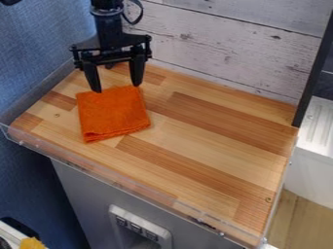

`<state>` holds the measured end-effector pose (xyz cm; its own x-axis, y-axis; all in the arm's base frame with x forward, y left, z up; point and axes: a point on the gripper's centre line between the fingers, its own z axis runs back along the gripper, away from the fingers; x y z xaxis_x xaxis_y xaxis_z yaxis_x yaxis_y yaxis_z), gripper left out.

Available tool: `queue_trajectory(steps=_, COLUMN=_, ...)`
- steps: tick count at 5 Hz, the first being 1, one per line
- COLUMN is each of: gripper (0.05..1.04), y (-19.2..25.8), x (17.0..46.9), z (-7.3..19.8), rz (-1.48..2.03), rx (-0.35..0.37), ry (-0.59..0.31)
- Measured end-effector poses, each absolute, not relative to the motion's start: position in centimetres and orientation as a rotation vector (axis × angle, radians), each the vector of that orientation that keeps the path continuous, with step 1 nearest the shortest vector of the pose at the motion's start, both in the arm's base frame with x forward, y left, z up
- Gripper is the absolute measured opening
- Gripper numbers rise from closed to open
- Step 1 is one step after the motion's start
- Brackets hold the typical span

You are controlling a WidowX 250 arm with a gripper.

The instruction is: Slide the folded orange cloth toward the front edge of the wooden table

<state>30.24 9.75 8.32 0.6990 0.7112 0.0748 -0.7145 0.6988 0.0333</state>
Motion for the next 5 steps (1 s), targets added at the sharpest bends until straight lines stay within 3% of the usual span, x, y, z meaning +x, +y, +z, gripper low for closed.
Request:
queue_trajectory(steps=1, gripper=0.949, y=9.1, x=30.7, z=7.7, rz=0.795, rx=0.088, ry=-0.019)
queue_trajectory(steps=3, gripper=0.371, y=9.2, x=32.1, z=5.9, rz=0.808, rx=0.101, ry=0.054)
queue_trajectory(steps=4, gripper=0.157, y=9.0, x=32.7, z=4.7, rz=0.794, rx=0.084, ry=0.091)
queue_trajectory(steps=5, gripper=0.066, y=8.8, x=33.4, z=3.6, rz=0.781, rx=0.043, ry=0.118)
